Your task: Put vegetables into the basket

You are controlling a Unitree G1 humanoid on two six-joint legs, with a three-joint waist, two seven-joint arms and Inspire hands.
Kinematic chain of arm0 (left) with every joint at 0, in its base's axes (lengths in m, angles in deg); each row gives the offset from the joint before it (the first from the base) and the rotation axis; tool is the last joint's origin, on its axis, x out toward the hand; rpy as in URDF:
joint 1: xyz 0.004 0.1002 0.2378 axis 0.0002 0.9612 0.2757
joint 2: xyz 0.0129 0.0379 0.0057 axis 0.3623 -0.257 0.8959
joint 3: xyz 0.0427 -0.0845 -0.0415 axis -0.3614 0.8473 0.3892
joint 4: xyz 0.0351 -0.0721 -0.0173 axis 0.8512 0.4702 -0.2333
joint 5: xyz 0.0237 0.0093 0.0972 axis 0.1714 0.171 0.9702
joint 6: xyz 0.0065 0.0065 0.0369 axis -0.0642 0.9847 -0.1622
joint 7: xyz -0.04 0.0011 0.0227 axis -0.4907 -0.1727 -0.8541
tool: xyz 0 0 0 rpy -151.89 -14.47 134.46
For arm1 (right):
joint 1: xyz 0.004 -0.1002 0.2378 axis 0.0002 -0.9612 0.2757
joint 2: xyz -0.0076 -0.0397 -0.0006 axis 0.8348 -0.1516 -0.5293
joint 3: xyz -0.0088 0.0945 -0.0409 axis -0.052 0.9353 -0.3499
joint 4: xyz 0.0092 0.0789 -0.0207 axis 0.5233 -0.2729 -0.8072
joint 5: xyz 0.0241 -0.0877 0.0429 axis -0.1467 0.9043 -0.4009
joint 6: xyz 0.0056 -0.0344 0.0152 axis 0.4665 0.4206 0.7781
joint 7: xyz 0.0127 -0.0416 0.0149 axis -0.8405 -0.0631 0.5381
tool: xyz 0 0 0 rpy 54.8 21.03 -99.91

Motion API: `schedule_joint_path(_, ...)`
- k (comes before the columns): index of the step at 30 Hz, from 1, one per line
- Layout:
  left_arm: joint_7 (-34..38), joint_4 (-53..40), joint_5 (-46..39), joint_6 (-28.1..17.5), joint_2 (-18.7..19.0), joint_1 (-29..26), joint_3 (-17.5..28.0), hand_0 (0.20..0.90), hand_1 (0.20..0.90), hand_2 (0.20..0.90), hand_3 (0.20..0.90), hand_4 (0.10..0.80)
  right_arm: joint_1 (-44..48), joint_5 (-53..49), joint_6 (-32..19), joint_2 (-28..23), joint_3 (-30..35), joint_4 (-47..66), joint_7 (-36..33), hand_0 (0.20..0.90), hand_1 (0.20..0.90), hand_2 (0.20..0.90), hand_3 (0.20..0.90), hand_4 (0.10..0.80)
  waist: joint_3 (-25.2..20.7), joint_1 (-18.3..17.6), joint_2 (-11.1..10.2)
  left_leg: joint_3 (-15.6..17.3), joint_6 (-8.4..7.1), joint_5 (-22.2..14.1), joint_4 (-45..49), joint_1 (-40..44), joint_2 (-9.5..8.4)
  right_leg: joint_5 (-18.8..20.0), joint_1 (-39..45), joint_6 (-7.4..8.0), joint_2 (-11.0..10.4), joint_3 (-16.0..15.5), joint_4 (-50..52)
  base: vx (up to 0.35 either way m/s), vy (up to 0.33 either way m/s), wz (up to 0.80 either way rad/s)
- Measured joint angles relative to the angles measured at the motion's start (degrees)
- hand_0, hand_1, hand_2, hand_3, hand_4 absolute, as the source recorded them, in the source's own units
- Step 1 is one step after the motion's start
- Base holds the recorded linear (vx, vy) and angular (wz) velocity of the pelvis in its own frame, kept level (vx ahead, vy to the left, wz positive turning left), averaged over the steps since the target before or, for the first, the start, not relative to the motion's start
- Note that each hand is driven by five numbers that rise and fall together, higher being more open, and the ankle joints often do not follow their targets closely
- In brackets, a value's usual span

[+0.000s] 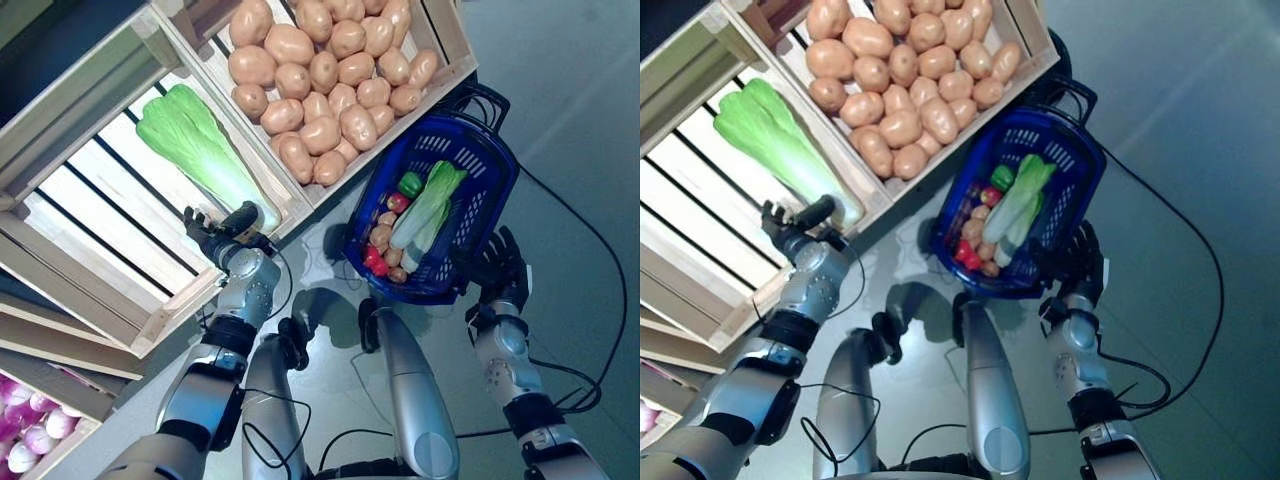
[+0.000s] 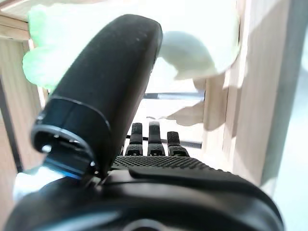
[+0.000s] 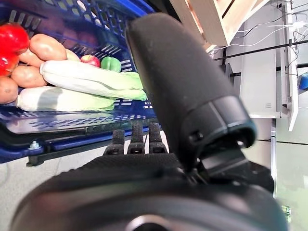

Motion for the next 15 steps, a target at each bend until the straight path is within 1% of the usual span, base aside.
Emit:
schedule_joint_path(1,0.5,0.0,0.95,0.0,0.0,-0.01,0.06,0.9,0.9,0.9,0.9,0.8,-0.3,0.0,-0.07,-0.01,-0.18,-0.01,-0.05,0.9,0.9,0.9,0.9,0.8,0.02,-0.06,-0.09,0.02,0.01,0.0,0.01,0.04,0.01,-0.01,0.04,0.0,-0.04,0.03,-0.01,0.0,0.0,0.0)
schedule_joint_path(4,2.44,0.06,7.62,-0.08,-0.04,-0.21,0.03,0.9,0.9,0.9,0.9,0.8,-0.27,0.01,-0.74,0.01,-1.04,-0.01,-0.24,0.9,0.9,0.9,0.9,0.8,0.02,-0.02,-0.24,-0.04,-0.01,0.01,0.15,-0.09,0.0,0.0,-0.14,-0.03,-0.04,0.05,0.16,0.0,0.0,0.0)
schedule_joint_path(8,3.35,-0.54,14.79,-0.95,-0.03,-0.33,0.05,0.9,0.9,0.9,0.9,0.8,-0.77,0.04,-1.15,0.19,-1.11,-0.01,-0.26,0.9,0.9,0.9,0.9,0.8,0.02,0.08,-0.24,-0.04,-0.02,0.02,0.08,-0.06,-0.02,-0.01,-0.15,-0.02,-0.04,0.07,0.15,0.0,0.0,0.0)
schedule_joint_path(10,3.4,-0.8,16.62,-1.35,-0.07,-0.24,0.04,0.9,0.9,0.9,0.9,0.8,-1.12,0.05,-1.68,0.53,-1.13,-0.04,-0.45,0.9,0.9,0.9,0.9,0.8,0.02,0.17,-0.24,-0.04,-0.03,0.02,0.03,-0.06,-0.04,-0.02,-0.17,-0.05,-0.04,0.05,0.15,0.0,0.0,0.0)
schedule_joint_path(15,3.1,-0.9,16.6,-1.35,-0.59,-0.24,0.01,0.9,0.9,0.9,0.9,0.8,-1.13,0.07,-2.57,2.28,-1.22,-0.04,-1.48,0.9,0.9,0.9,0.9,0.8,0.02,0.21,-0.24,-0.05,-0.03,0.02,0.03,-0.06,-0.04,-0.03,-0.17,-0.07,-0.05,0.03,0.15,0.0,0.0,0.0)
